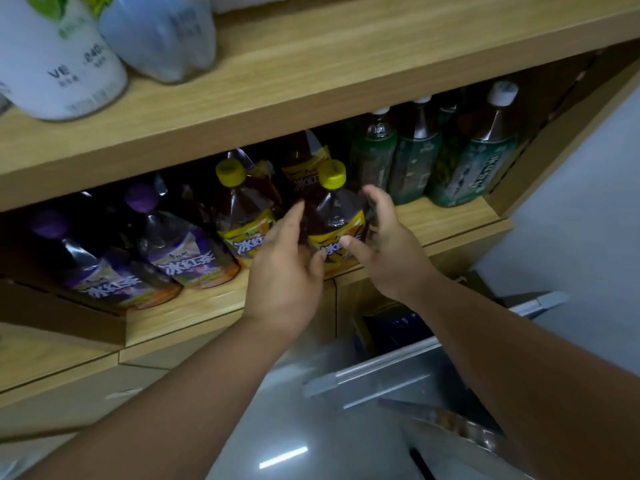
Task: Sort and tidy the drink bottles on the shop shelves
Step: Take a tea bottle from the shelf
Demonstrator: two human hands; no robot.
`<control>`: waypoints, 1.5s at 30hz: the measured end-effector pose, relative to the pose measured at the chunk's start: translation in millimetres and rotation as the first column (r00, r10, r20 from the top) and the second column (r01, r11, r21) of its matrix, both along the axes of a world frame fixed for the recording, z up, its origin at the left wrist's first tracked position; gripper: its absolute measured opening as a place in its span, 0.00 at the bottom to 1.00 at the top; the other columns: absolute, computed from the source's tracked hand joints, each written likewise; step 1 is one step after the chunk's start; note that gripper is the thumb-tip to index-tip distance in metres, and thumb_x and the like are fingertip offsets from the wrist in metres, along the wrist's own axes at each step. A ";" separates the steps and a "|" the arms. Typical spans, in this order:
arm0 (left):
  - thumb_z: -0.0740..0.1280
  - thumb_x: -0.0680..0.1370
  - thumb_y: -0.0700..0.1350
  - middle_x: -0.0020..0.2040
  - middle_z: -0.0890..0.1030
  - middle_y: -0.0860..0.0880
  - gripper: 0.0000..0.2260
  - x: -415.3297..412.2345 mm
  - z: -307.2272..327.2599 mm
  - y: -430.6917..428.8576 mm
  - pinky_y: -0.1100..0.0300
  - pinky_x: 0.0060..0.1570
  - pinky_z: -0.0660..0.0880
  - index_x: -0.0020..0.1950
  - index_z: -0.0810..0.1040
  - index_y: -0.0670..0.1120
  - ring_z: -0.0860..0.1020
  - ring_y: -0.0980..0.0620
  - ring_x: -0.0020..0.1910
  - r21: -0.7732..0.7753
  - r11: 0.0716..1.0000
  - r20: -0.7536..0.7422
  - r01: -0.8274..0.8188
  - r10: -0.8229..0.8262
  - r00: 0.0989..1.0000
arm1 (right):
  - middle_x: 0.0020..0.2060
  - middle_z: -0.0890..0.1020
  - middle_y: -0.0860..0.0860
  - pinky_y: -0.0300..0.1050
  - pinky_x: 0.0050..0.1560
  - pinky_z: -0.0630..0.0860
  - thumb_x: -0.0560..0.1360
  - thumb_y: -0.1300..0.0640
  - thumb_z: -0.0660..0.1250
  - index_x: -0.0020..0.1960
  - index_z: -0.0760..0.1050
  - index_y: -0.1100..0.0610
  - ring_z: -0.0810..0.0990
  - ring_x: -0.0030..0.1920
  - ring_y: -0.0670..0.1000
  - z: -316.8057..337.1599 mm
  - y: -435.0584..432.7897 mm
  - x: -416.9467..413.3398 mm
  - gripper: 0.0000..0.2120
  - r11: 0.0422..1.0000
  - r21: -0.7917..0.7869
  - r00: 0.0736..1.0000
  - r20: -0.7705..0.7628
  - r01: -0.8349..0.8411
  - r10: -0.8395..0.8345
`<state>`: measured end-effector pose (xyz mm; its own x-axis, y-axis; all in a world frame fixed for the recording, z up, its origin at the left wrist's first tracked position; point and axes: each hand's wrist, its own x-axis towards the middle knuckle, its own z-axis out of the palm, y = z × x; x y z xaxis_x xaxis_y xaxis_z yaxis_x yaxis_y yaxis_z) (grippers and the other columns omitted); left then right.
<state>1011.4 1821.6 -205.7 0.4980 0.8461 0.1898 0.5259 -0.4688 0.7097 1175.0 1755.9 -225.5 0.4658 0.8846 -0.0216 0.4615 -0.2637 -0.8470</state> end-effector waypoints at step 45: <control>0.64 0.71 0.53 0.64 0.75 0.49 0.21 -156.2 223.9 -27.7 0.48 0.59 0.76 0.63 0.77 0.50 0.77 0.43 0.60 0.155 0.988 -0.424 -0.016 0.081 0.902 | 0.68 0.69 0.41 0.52 0.68 0.74 0.76 0.45 0.72 0.75 0.70 0.46 0.76 0.66 0.48 216.6 -29.5 -119.6 0.28 0.979 -0.092 0.981 -0.084 -0.180 0.173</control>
<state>855.2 1793.9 18.2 0.5179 0.8508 0.0896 0.7880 -0.5152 0.3370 1055.4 1726.4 -8.9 0.2963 0.9445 -0.1421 0.4439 -0.2679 -0.8551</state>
